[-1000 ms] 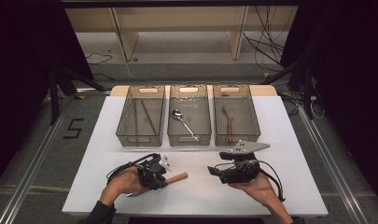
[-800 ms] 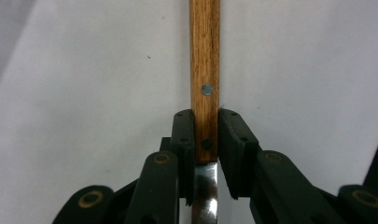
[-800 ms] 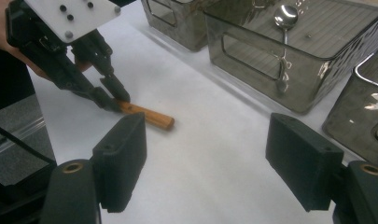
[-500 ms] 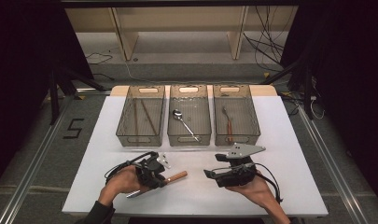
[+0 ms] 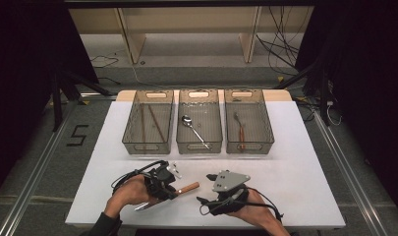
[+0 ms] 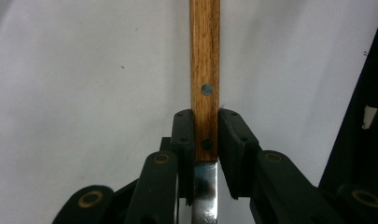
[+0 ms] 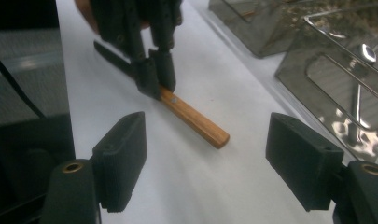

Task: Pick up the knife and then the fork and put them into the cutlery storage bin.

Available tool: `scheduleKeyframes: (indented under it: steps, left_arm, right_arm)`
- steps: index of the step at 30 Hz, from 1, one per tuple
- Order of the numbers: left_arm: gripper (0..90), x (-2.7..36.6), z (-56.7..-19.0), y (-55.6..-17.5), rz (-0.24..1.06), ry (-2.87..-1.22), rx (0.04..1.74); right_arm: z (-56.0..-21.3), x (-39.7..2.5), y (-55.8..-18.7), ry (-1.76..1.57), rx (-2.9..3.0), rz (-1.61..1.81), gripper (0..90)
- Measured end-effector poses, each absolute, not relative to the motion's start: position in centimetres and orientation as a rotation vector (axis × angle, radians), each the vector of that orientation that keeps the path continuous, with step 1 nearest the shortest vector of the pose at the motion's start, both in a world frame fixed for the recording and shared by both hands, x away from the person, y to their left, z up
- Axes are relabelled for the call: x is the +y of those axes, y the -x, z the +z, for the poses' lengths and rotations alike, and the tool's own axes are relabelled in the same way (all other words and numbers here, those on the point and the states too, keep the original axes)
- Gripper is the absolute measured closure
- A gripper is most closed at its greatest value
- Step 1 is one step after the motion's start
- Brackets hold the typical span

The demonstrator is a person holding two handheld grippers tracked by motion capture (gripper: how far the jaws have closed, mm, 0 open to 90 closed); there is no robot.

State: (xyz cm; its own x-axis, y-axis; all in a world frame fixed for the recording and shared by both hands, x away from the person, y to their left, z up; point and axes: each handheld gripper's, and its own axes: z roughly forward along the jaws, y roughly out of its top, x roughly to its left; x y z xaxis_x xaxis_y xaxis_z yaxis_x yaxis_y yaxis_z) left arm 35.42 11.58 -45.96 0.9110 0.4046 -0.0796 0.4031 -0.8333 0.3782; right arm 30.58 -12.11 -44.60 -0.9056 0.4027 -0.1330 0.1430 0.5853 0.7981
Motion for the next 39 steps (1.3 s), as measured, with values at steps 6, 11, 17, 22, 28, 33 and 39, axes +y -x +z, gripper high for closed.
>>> scheduleKeyframes:
  steps: [6, 11, 17, 22, 28, 33, 39]
  left_arm:
    - [76.4, 11.4, -45.6, -35.2, -0.009, -2.681, 0.582]
    - [76.4, 11.1, -45.3, -34.9, -0.027, -2.677, 0.566]
    - [76.4, 10.9, -44.9, -34.6, -0.046, -2.67, 0.561]
    - [76.4, 10.6, -44.7, -34.4, -0.059, -2.68, 0.539]
    - [76.4, 10.4, -44.6, -34.3, -0.073, -2.683, 0.527]
    - [76.4, 10.3, -44.6, -34.1, -0.094, -2.679, 0.522]
    - [76.3, 10.0, -44.7, -34.0, -0.109, -2.687, 0.511]
  right_arm:
    - [-45.6, -10.1, -29.3, -0.258, 2.474, 1.086, 30.2]
    - [-46.5, -8.7, -28.0, -0.099, 2.385, 0.932, 32.0]
    - [-47.8, -7.5, -27.1, 0.009, 2.308, 0.802, 35.7]
    - [-49.0, -6.6, -26.7, 0.136, 2.245, 0.681, 39.6]
    - [-50.1, -5.6, -26.2, 0.211, 2.184, 0.592, 44.9]
    - [-50.6, -5.2, -26.0, 0.256, 2.124, 0.534, 51.3]
    - [-51.3, -4.9, -25.7, 0.29, 2.099, 0.486, 58.0]
